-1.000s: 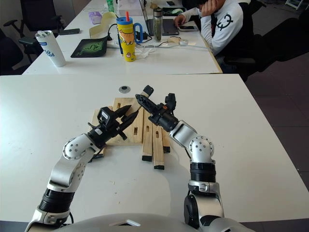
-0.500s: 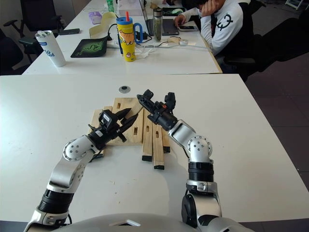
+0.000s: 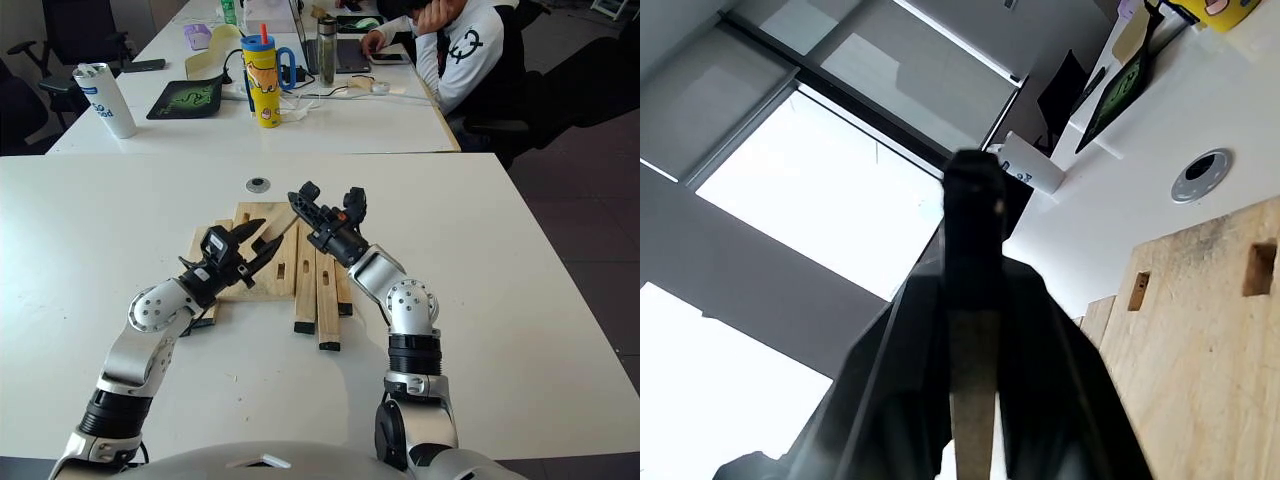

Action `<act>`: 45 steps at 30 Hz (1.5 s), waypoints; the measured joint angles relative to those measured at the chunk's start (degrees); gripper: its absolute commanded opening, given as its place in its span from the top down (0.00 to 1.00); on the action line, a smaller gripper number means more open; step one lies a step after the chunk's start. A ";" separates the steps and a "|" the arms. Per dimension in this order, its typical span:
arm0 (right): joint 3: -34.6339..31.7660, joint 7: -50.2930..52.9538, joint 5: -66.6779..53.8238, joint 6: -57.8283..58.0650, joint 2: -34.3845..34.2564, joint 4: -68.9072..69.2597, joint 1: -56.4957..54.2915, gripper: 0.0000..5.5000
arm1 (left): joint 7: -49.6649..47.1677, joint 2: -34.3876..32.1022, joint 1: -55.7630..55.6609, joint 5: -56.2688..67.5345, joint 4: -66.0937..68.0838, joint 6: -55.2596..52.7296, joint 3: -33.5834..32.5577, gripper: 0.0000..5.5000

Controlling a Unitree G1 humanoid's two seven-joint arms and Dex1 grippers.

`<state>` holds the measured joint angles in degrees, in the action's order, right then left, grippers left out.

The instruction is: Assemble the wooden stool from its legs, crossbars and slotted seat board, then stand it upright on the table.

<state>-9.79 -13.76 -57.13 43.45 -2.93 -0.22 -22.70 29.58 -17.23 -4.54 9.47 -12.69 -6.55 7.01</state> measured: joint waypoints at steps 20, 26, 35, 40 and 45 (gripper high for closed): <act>11.29 18.13 27.02 -15.47 -1.62 15.15 14.33 0.92 | -21.00 7.63 0.66 13.44 0.82 -6.65 -22.93 0.89; 10.20 19.98 24.33 -19.14 -1.69 10.93 14.66 0.92 | -22.53 7.59 0.91 11.72 2.37 -7.35 -23.02 0.89; 10.39 20.14 15.35 -20.51 -1.69 9.10 14.67 0.92 | -22.65 7.62 2.10 11.07 2.34 -7.57 -22.77 0.89; 10.83 20.40 12.74 -22.67 -1.69 4.22 14.46 0.92 | -22.62 7.59 2.09 11.08 2.34 -7.64 -22.77 0.89; 11.60 21.04 11.84 -24.26 -1.68 2.69 14.04 0.92 | -22.84 7.60 2.09 10.66 2.33 -7.62 -22.79 0.89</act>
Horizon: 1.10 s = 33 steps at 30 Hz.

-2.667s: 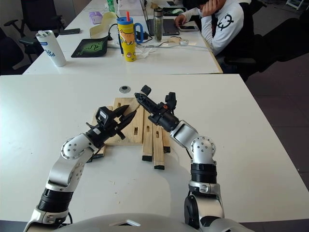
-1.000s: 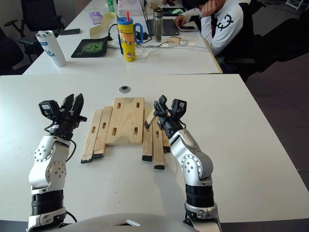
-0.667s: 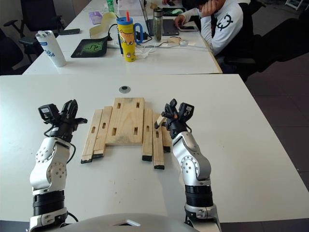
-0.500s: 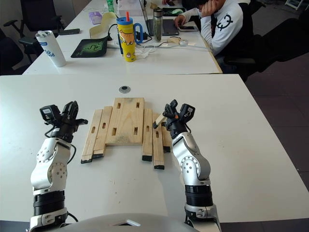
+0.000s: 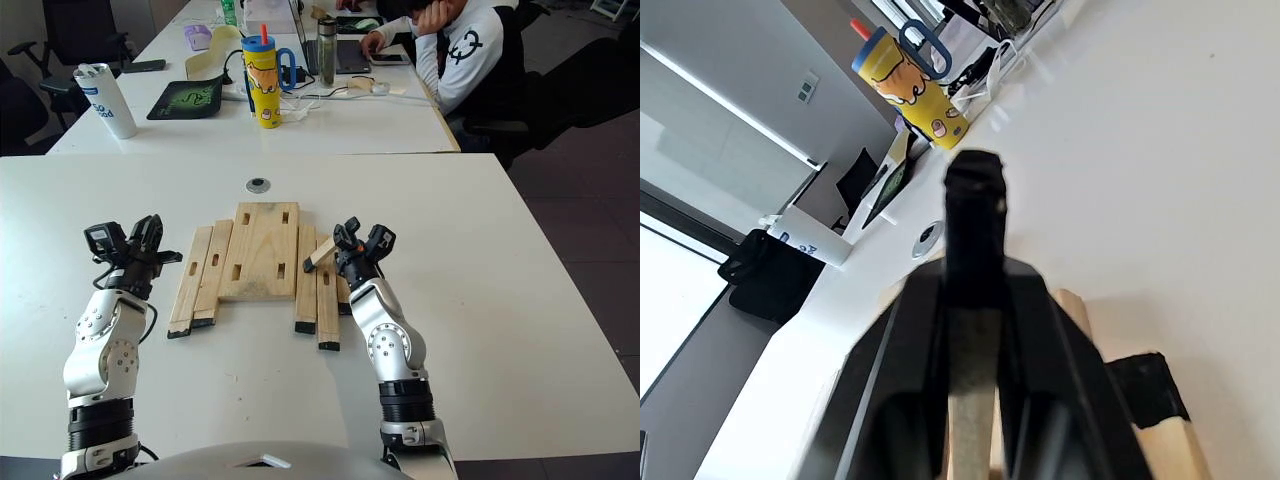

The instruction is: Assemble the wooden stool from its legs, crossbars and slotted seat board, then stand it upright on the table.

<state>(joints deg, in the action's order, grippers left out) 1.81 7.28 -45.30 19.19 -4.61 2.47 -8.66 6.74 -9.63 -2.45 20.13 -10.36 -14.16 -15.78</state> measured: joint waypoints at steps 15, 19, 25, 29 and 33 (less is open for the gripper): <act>5.35 4.12 17.70 -3.55 0.04 -4.00 -5.53 0.92 | -2.23 2.13 0.97 -1.22 -1.27 2.38 0.53 0.89; 5.96 4.05 23.81 -6.10 0.54 -4.04 -4.92 0.92 | -2.09 2.07 1.03 -1.86 -1.26 2.76 0.80 0.89; 8.50 1.47 33.76 -12.38 2.04 -3.67 -1.31 0.92 | -1.17 1.59 1.02 -2.27 -1.26 2.86 1.14 0.89; 8.74 -0.71 36.46 -15.48 1.88 -5.45 -0.89 0.92 | -1.03 1.35 1.01 -2.31 -1.26 2.87 1.12 0.89; 10.42 -2.70 40.67 -17.74 2.50 -6.33 0.25 0.92 | -0.90 1.34 1.06 -2.42 -1.44 2.86 1.68 0.89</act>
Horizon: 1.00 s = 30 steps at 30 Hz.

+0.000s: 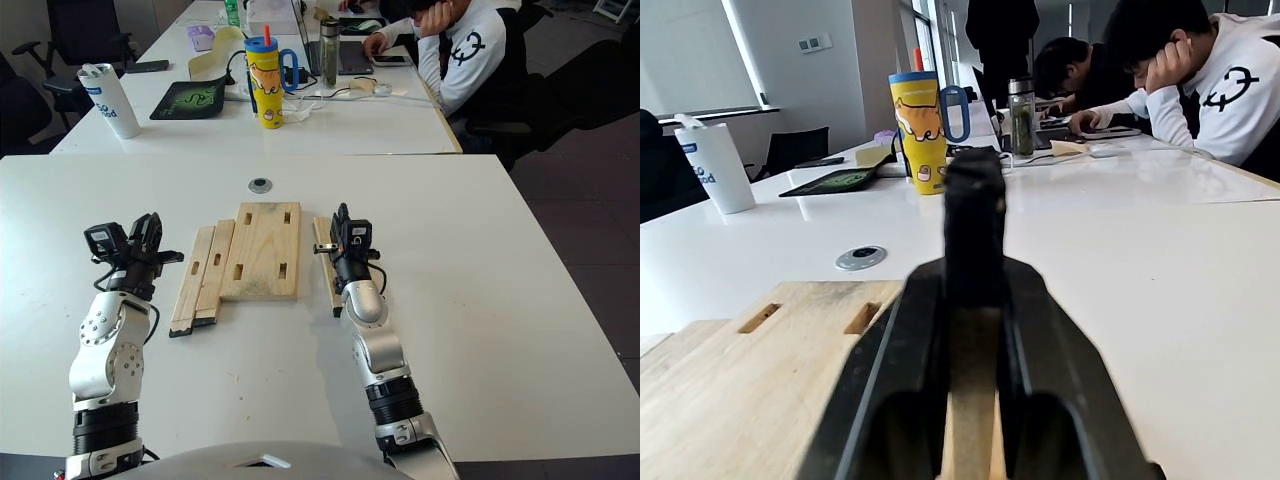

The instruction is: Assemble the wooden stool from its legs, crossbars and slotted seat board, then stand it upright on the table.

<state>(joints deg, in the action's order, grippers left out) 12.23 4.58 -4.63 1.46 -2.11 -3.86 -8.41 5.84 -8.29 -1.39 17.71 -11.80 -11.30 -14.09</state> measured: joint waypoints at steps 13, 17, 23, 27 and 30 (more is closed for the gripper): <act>-0.68 -6.86 4.02 -7.28 3.00 -2.27 2.08 0.86 | -0.09 0.77 1.93 -0.49 -1.11 0.39 0.70 0.89; -2.83 -7.61 3.58 -6.58 3.05 -3.81 2.15 0.75 | -0.72 1.36 1.99 -0.93 -1.09 1.00 0.91 0.89; -4.11 -8.77 3.68 -6.17 2.95 -0.48 -3.21 0.70 | -1.44 2.44 2.32 -1.20 -1.04 2.25 1.34 0.89; -3.85 -9.85 4.41 -6.05 3.07 3.70 -6.02 0.70 | -1.86 3.11 3.49 -2.15 -1.05 2.97 1.73 0.89; -3.50 -10.74 4.70 -5.01 2.96 7.54 -9.18 0.77 | -2.23 3.50 3.88 -2.24 -1.15 3.35 1.78 0.89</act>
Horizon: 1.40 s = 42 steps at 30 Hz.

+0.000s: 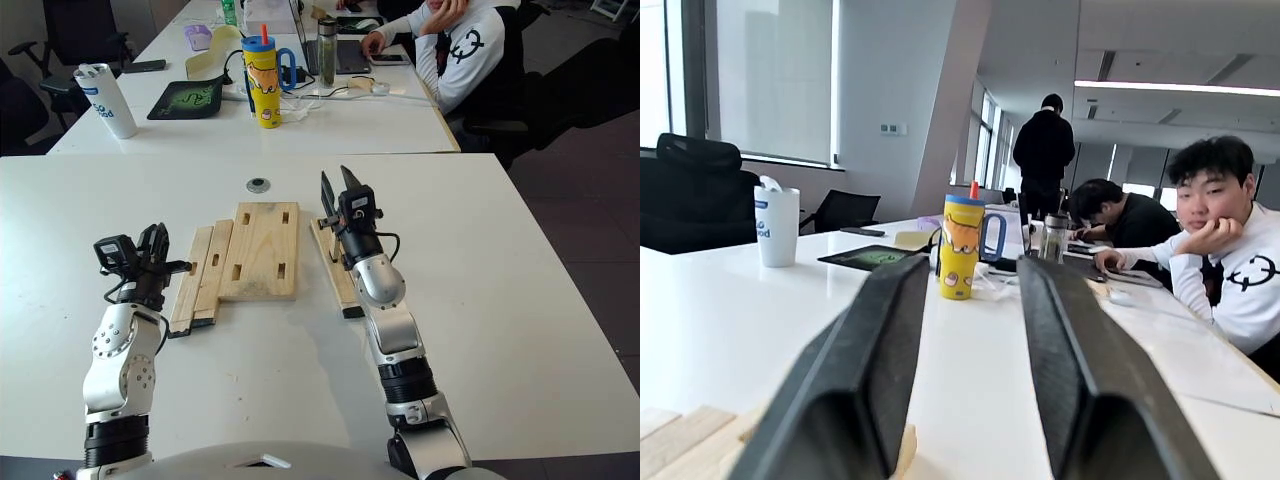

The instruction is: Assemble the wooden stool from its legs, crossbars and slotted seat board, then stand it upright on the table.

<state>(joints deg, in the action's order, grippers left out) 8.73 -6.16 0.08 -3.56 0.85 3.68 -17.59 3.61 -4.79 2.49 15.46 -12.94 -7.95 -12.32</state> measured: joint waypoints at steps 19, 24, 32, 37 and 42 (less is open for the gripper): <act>1.77 -8.85 3.37 6.89 7.88 -11.93 -5.79 1.00 | -1.19 0.66 -0.72 -0.88 1.52 2.55 0.00 0.89; 1.72 -9.33 4.67 9.93 9.49 -17.43 -5.76 1.00 | -1.20 1.10 -2.43 -0.95 3.05 3.85 0.11 0.89; -3.28 -6.00 1.26 2.40 6.46 -12.70 -8.89 1.00 | -1.14 1.11 -2.87 -0.96 4.39 5.13 0.10 0.89; -8.73 -2.40 -3.48 -1.87 4.18 -5.79 -16.32 1.00 | -1.14 1.11 -2.87 -0.97 4.79 5.39 0.14 0.89; -5.68 -7.54 -8.46 3.42 2.71 -1.61 -18.59 1.00 | -1.14 1.13 -3.01 -0.98 5.22 5.80 0.36 0.89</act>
<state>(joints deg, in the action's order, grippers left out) 3.05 -13.70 -8.39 -0.14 3.55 2.07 -36.19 2.47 -3.66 -0.52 14.49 -7.72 -2.14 -11.96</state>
